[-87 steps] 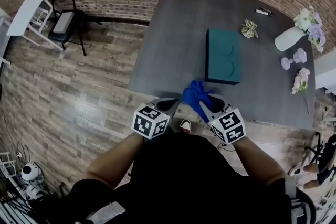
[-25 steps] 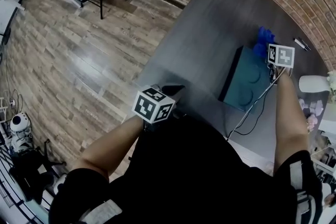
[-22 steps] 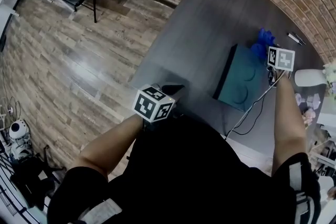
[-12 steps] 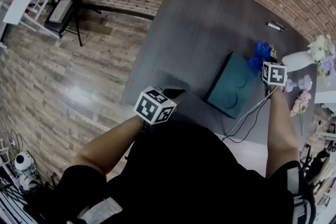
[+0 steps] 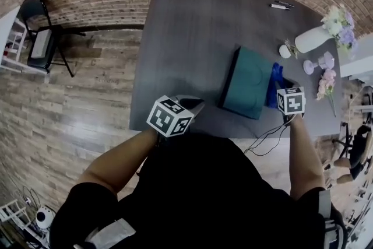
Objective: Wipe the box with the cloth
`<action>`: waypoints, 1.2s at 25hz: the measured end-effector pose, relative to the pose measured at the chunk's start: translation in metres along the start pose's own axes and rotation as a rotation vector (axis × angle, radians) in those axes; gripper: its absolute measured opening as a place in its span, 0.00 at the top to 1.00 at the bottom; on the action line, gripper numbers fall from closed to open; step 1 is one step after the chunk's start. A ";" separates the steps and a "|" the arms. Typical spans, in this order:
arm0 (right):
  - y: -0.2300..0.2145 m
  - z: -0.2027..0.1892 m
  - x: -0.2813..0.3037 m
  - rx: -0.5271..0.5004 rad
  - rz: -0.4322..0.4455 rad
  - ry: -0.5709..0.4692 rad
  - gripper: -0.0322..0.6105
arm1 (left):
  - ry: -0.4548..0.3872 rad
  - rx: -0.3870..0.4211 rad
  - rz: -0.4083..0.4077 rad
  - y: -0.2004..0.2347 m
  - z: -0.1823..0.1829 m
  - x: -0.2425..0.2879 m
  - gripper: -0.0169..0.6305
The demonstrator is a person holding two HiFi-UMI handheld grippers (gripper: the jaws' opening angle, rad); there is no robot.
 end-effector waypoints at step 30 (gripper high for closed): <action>0.221 -0.064 -0.097 0.237 0.137 0.119 0.80 | 0.038 0.103 -0.229 0.014 -0.015 -0.027 0.96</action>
Point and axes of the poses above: the fingertips, and each gripper's own axes: x forward along the fingers, y to its left, z out of its top, the point moved 2 cm from there along -x, backward along the fingers, and after that the axes turned 6 degrees about z, right-handed, at the moved point
